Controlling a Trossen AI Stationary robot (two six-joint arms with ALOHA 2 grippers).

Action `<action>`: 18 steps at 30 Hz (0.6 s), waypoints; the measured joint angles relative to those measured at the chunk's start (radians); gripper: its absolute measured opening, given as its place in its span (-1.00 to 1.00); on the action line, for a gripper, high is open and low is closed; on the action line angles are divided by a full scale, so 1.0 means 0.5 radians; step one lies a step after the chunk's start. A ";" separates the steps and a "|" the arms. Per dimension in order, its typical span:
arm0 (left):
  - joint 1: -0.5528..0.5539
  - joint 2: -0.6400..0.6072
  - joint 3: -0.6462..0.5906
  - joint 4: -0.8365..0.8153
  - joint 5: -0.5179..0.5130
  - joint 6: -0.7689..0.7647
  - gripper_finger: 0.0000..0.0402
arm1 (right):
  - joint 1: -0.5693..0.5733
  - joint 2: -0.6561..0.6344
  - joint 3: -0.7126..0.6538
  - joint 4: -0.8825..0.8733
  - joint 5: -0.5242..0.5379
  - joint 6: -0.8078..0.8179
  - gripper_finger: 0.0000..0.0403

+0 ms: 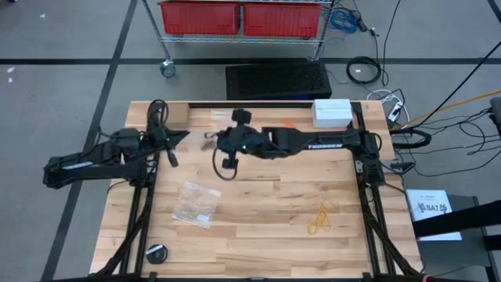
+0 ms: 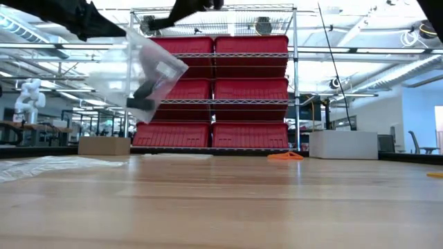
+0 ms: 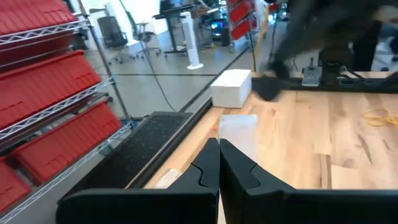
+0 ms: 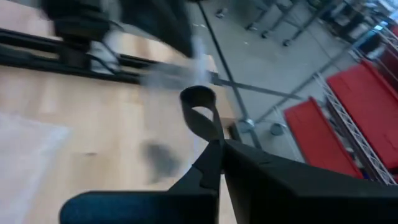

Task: Sort rubber bands
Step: Put the black rubber band into the open transparent zip bag

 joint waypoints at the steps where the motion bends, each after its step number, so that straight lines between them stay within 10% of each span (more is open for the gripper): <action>1: 0.000 0.013 0.000 0.014 0.002 0.000 -1.00 | -0.022 0.005 0.001 0.010 0.001 0.000 -1.00; 18: 0.001 0.104 0.000 0.111 0.002 0.010 -1.00 | -0.061 0.077 0.000 -0.040 -0.103 0.090 -1.00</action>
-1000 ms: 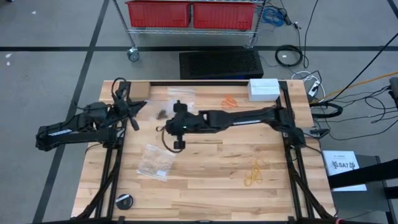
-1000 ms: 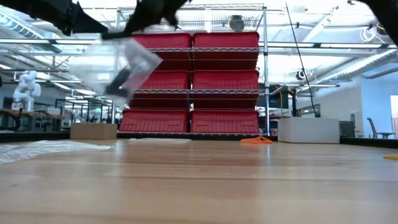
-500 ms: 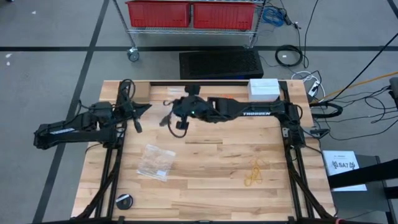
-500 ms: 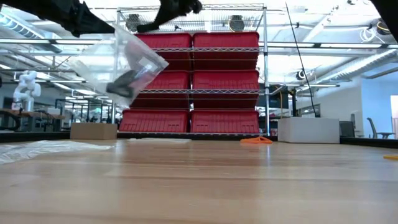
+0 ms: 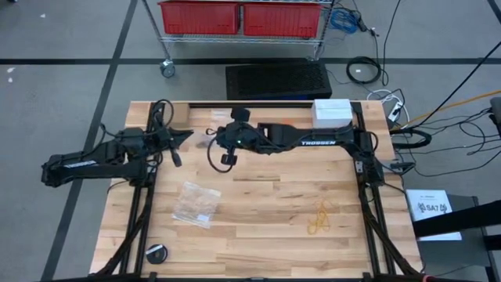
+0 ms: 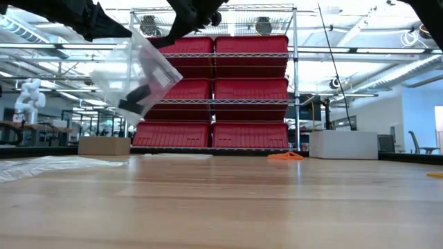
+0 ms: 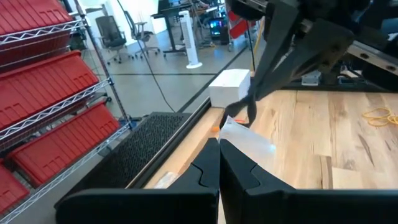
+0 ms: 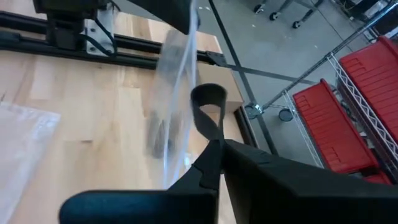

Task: Sort rubber bands
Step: Put the black rubber band into the open transparent zip bag

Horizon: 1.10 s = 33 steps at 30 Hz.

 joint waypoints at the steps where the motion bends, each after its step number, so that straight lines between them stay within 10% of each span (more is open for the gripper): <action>1: -0.001 0.000 0.000 0.000 -0.001 0.000 -1.00 | 0.006 0.000 0.000 0.001 0.016 0.008 -1.00; 33: 0.000 0.000 0.000 -0.002 -0.013 -0.007 -1.00 | 0.096 -0.008 0.000 -0.016 0.203 0.048 -1.00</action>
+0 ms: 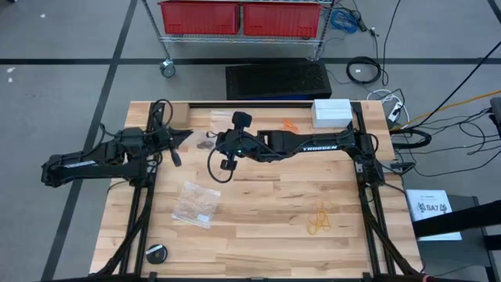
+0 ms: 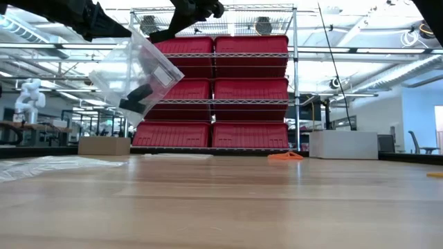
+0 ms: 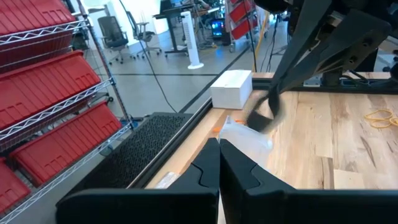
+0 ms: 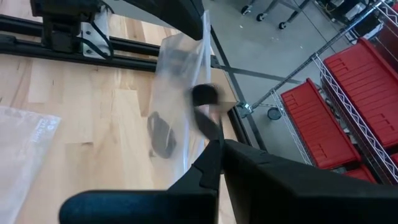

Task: Sort rubber bands
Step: Put the black rubber band into the open transparent zip bag

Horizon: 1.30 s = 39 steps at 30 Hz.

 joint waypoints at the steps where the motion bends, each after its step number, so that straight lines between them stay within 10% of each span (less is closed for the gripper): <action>1: 0.000 0.000 0.000 -0.001 -0.001 0.000 -1.00 | 0.000 0.000 0.000 0.000 0.000 0.000 -1.00; 39: 0.000 0.125 0.002 0.137 0.077 -0.008 -1.00 | -0.097 0.011 -0.013 -0.110 -0.116 0.186 -1.00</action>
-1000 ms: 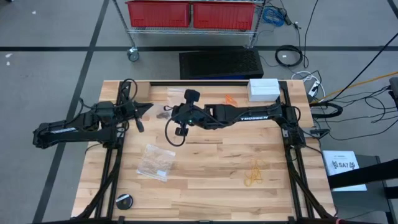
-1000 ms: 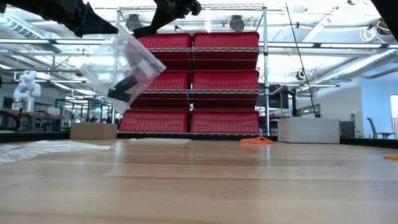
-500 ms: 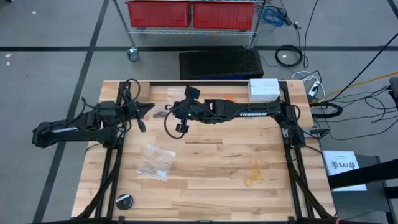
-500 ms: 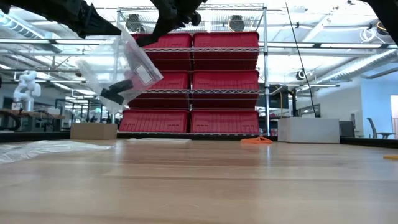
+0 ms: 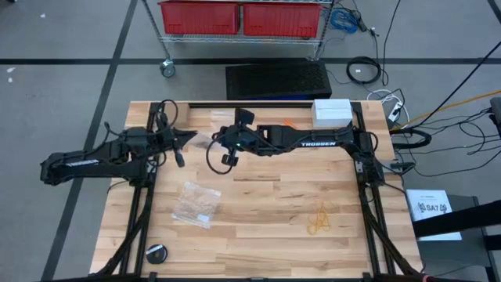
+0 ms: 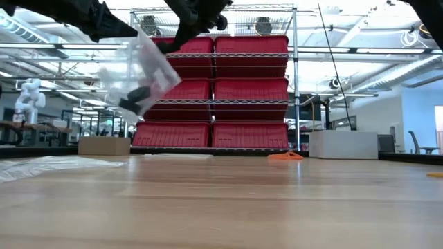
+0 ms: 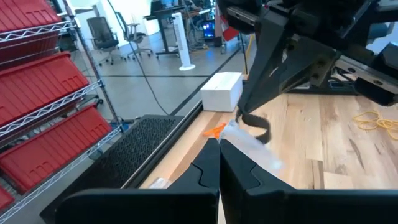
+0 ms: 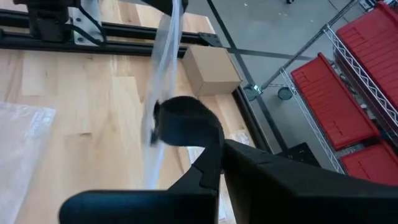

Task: Sort rubber bands
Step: Put the black rubber band into the open transparent zip bag

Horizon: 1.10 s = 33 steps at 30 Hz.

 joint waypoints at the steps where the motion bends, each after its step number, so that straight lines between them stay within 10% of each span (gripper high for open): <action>1: 0.000 0.006 0.000 0.009 0.000 0.000 -1.00 | 0.000 0.000 0.000 0.000 -0.007 0.005 -1.00; 33: 0.000 0.071 0.000 0.044 -0.093 -0.002 -1.00 | 0.097 -0.010 0.031 -0.119 0.188 0.178 -1.00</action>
